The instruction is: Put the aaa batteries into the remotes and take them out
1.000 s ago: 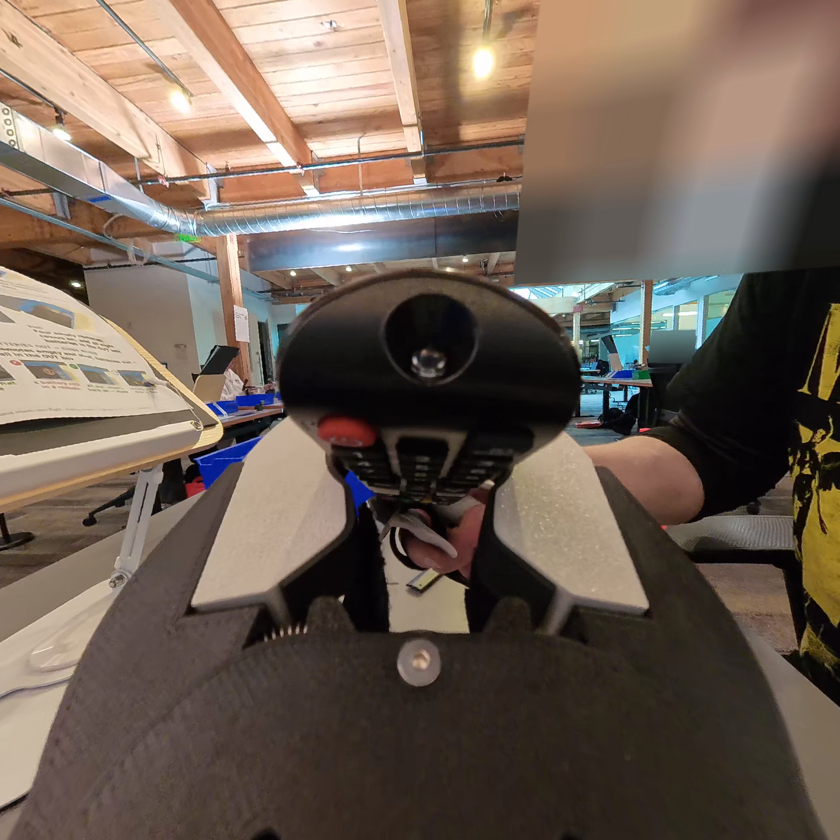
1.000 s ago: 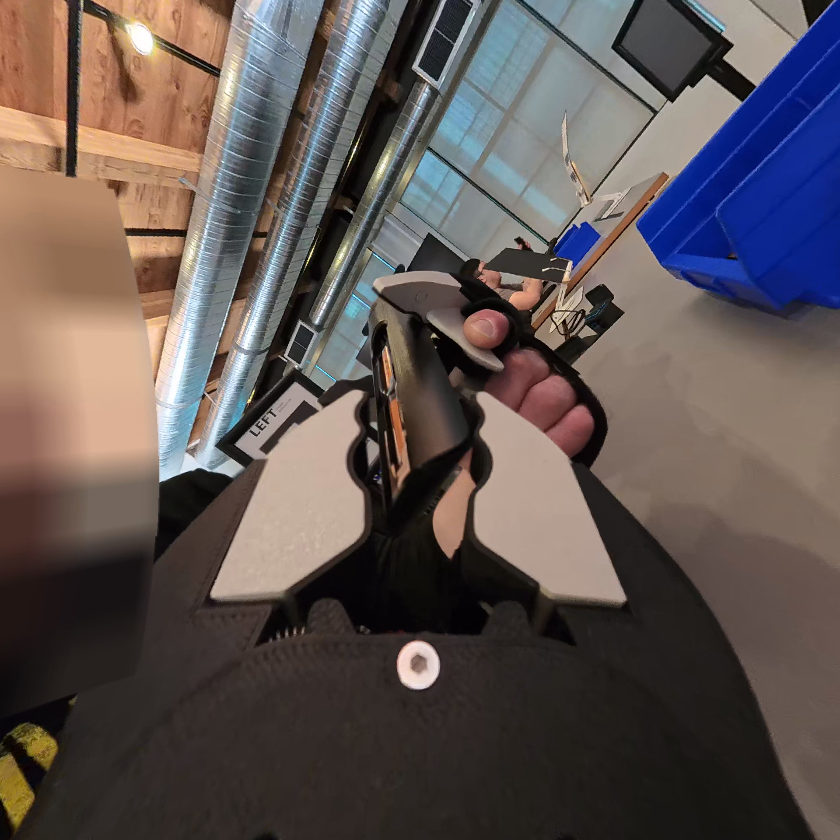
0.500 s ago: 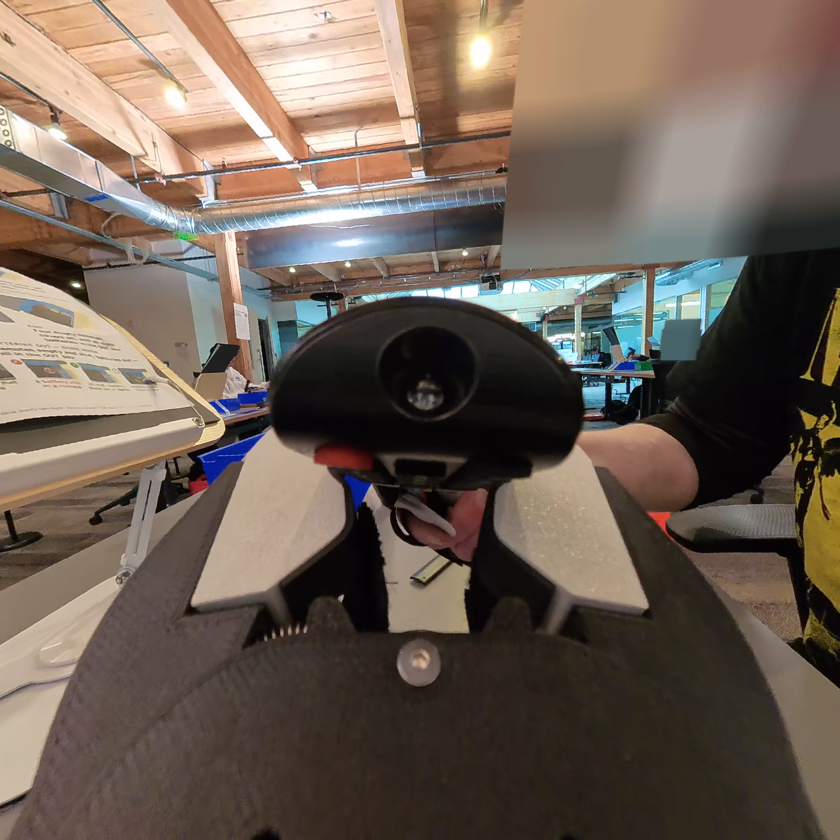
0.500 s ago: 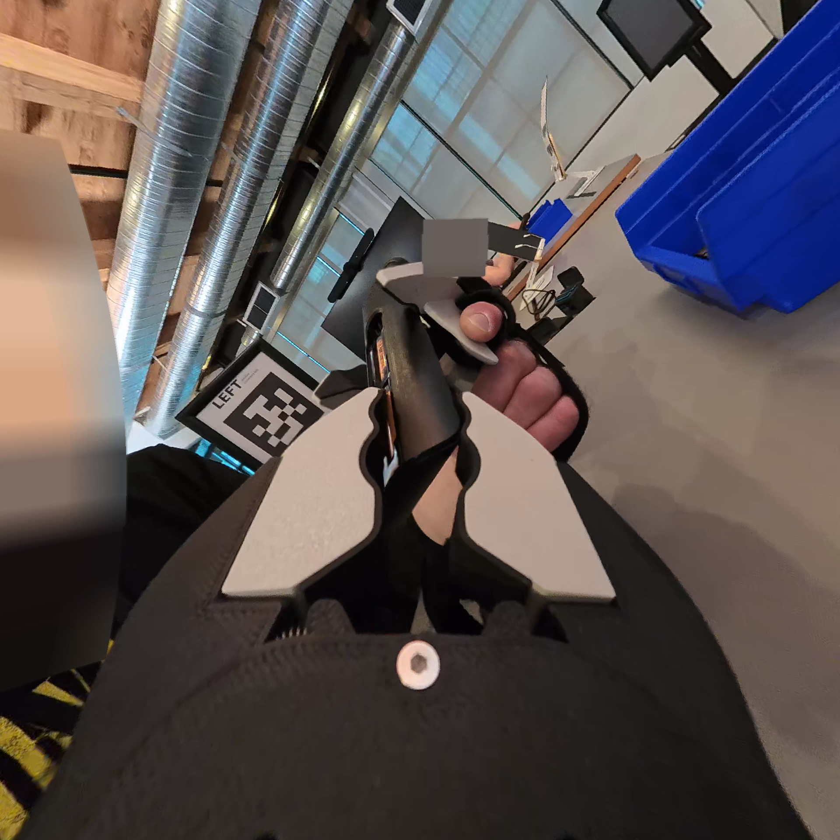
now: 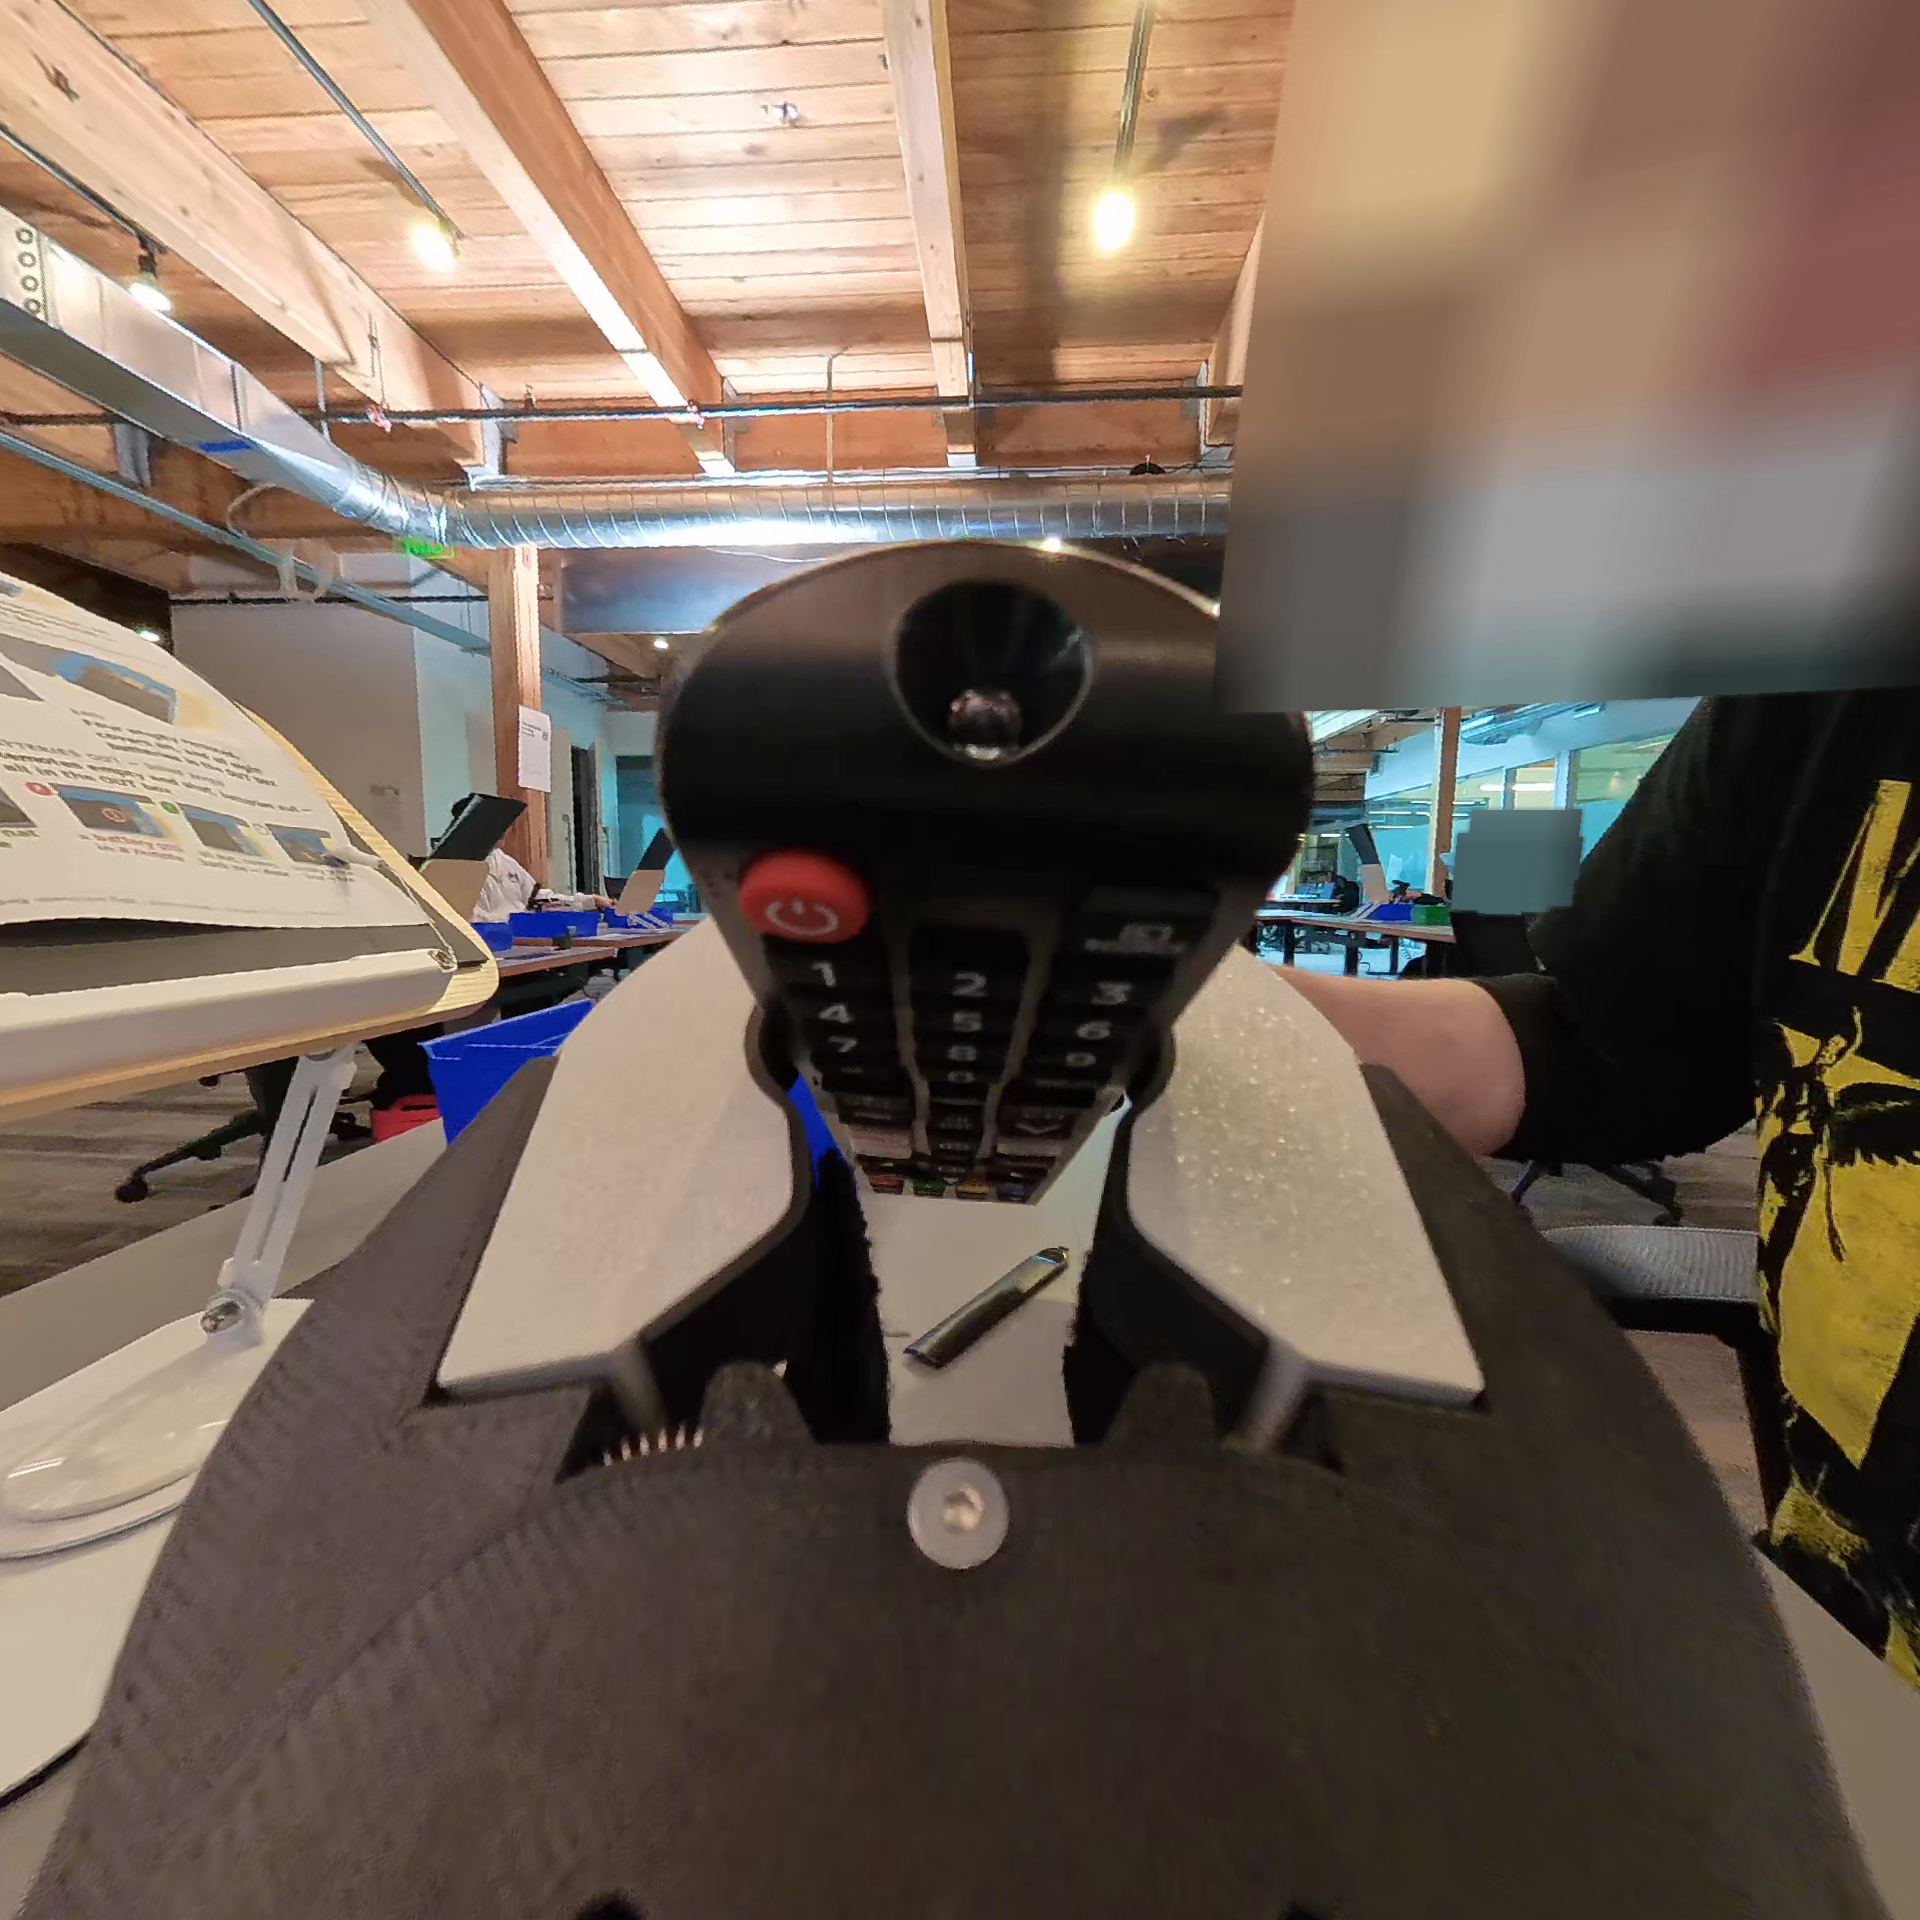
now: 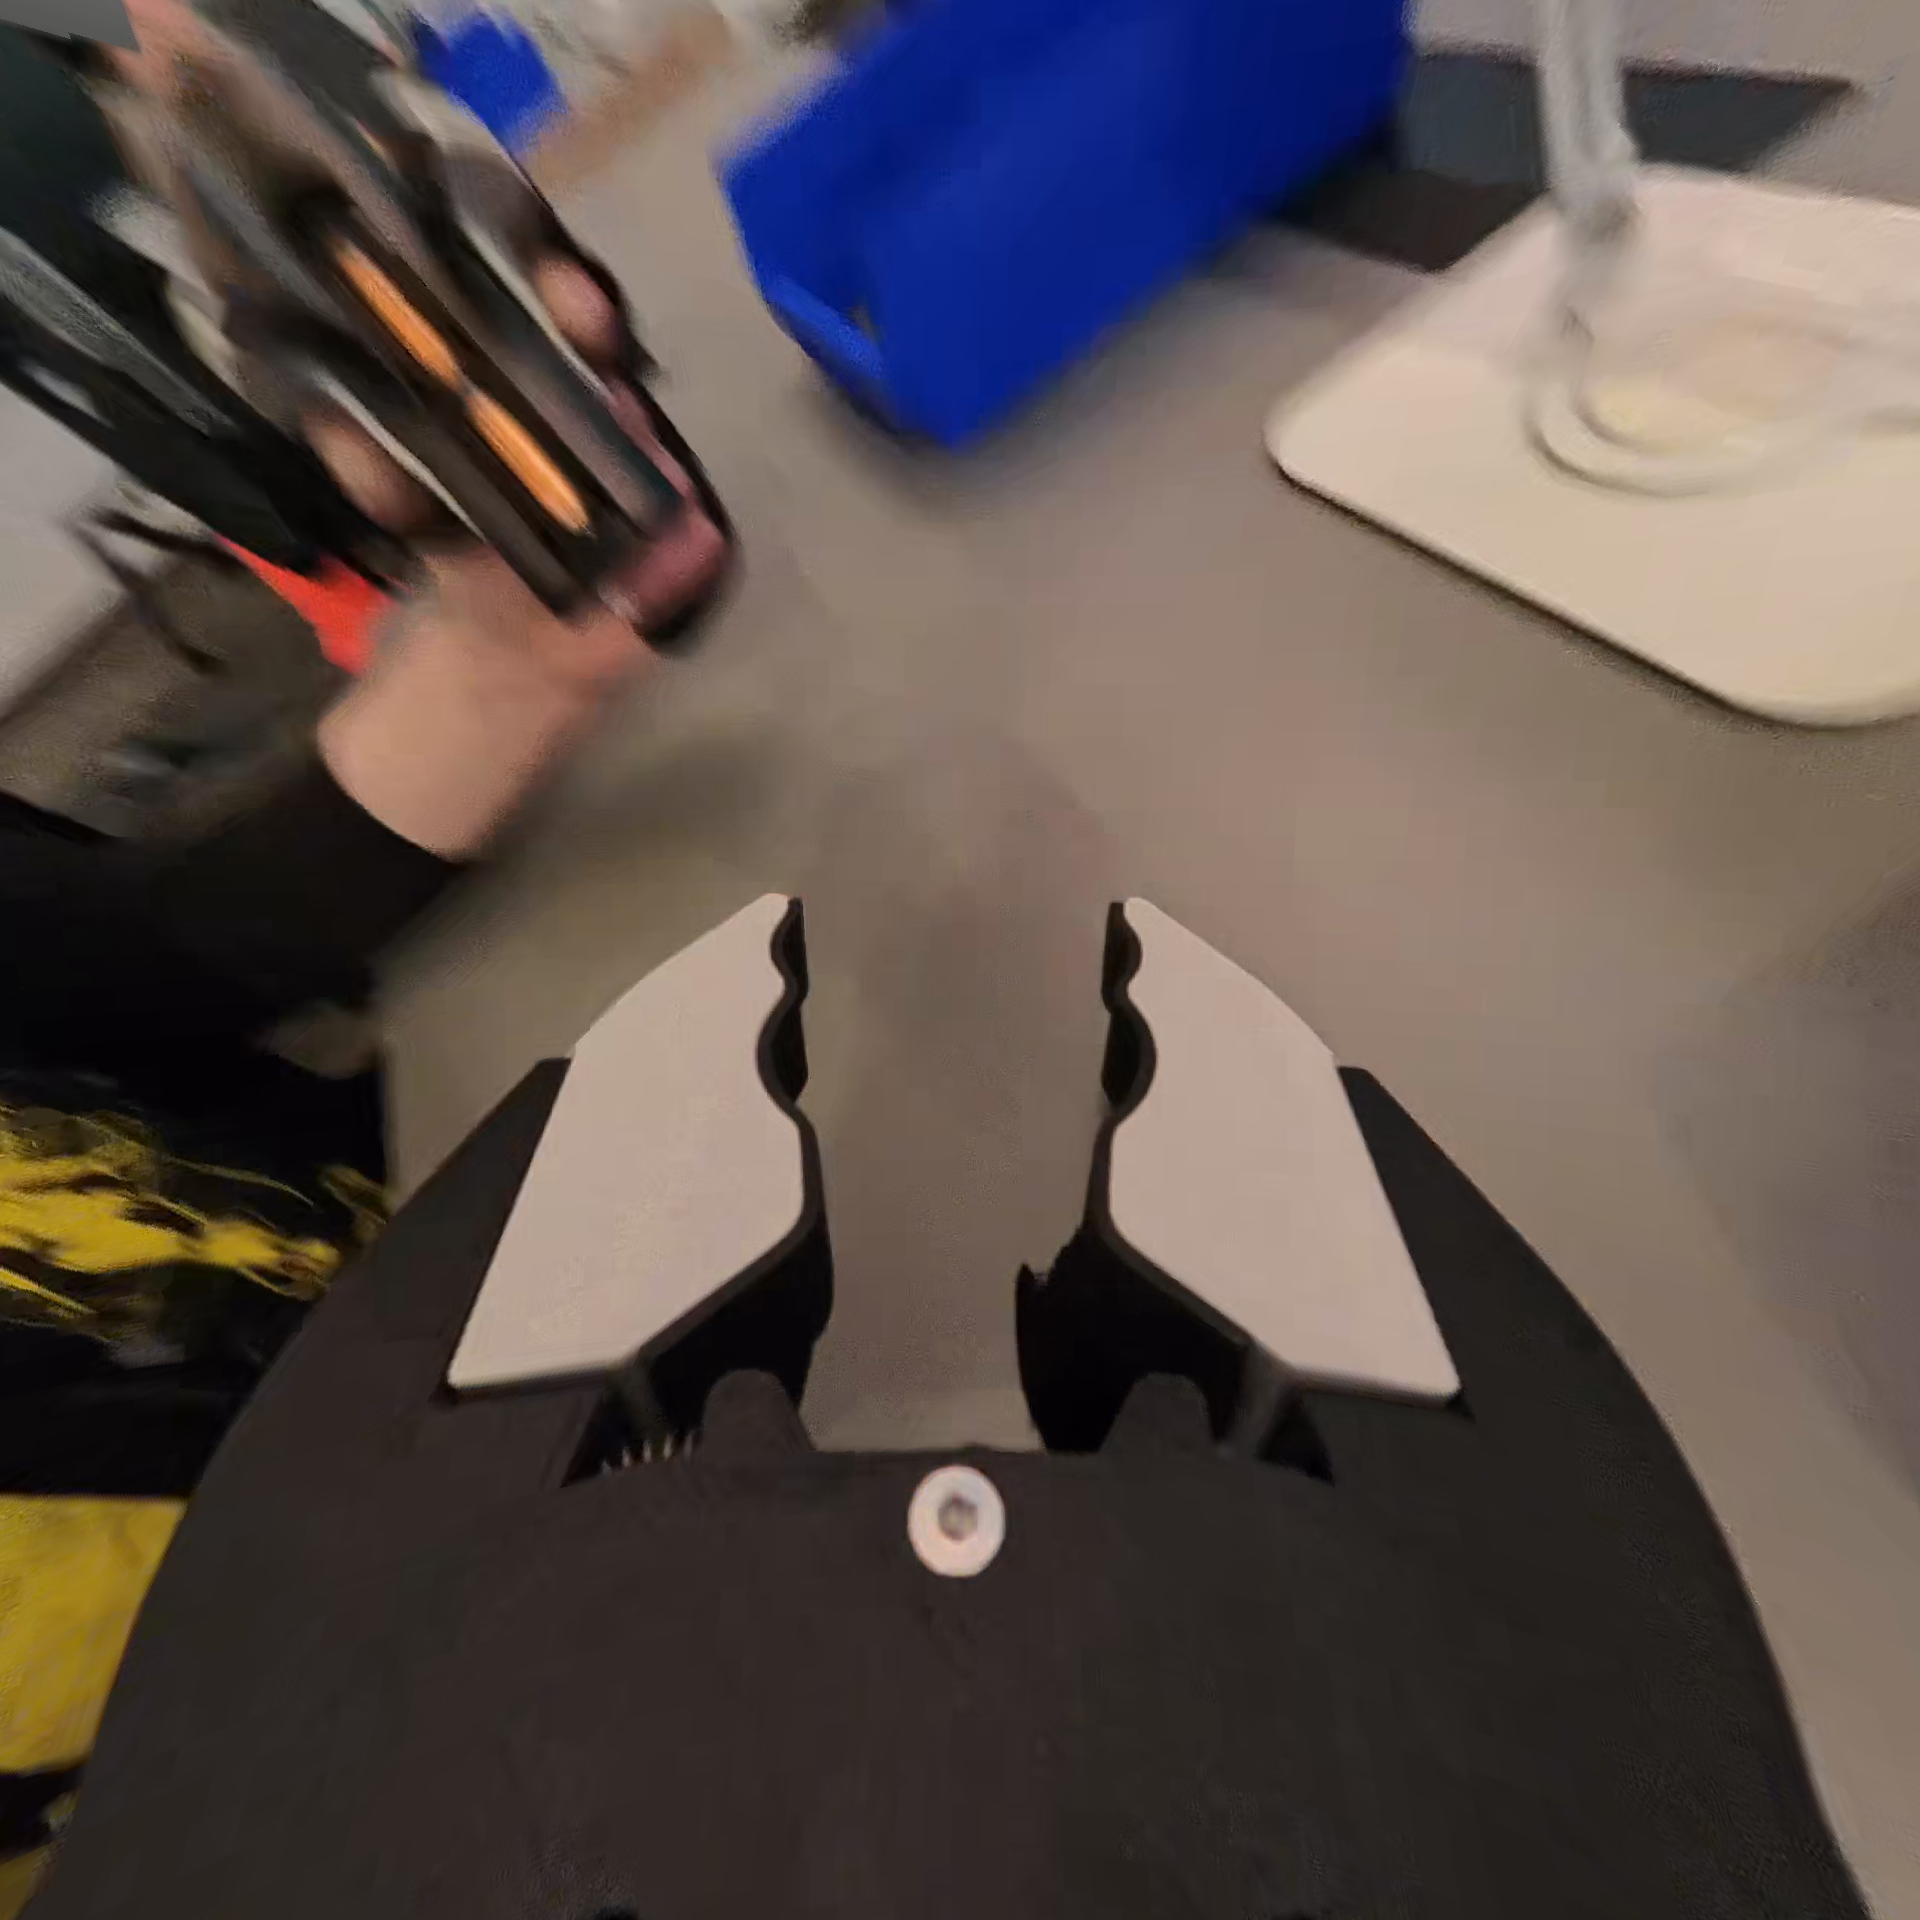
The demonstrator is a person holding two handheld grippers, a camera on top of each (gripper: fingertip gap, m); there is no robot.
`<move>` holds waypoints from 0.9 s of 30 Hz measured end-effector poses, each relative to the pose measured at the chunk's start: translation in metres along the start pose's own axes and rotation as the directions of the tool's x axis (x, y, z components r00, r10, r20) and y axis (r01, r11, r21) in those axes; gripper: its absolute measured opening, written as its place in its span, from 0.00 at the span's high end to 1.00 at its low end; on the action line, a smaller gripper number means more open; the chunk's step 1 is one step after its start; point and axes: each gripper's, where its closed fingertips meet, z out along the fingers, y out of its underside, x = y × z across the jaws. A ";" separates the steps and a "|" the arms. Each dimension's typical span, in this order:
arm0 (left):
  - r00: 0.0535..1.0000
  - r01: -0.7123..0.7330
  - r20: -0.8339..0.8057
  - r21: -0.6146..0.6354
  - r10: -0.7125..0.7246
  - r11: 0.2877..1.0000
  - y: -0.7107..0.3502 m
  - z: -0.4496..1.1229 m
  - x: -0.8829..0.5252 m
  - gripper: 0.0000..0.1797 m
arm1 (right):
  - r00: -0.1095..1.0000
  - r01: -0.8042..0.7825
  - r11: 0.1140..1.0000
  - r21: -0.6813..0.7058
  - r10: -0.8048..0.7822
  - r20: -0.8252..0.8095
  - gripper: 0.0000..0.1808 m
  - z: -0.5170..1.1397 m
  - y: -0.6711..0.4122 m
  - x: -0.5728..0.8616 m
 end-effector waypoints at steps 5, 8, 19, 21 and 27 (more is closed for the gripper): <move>0.999 0.028 -0.021 -0.009 -0.028 1.000 0.008 0.006 0.002 0.66 | 0.981 0.028 0.959 -0.283 -0.081 -0.178 0.71 -0.028 0.086 0.025; 0.999 0.035 -0.026 -0.014 -0.035 0.999 0.011 0.009 0.003 0.66 | 0.961 0.061 0.920 -0.388 -0.159 -0.225 0.74 -0.036 0.125 0.035; 0.997 0.064 -0.043 -0.029 -0.065 0.998 0.023 0.017 0.004 0.66 | 0.913 0.199 0.875 -0.442 -0.330 -0.242 0.89 -0.036 0.142 0.048; 0.997 0.068 -0.046 -0.030 -0.069 0.997 0.024 0.018 0.004 0.66 | 0.913 0.202 0.879 -0.432 -0.328 -0.242 0.90 -0.035 0.141 0.049; 0.995 0.078 -0.053 -0.033 -0.080 0.996 0.026 0.019 0.005 0.66 | 0.924 0.211 0.918 -0.336 -0.299 -0.239 0.90 -0.035 0.123 0.041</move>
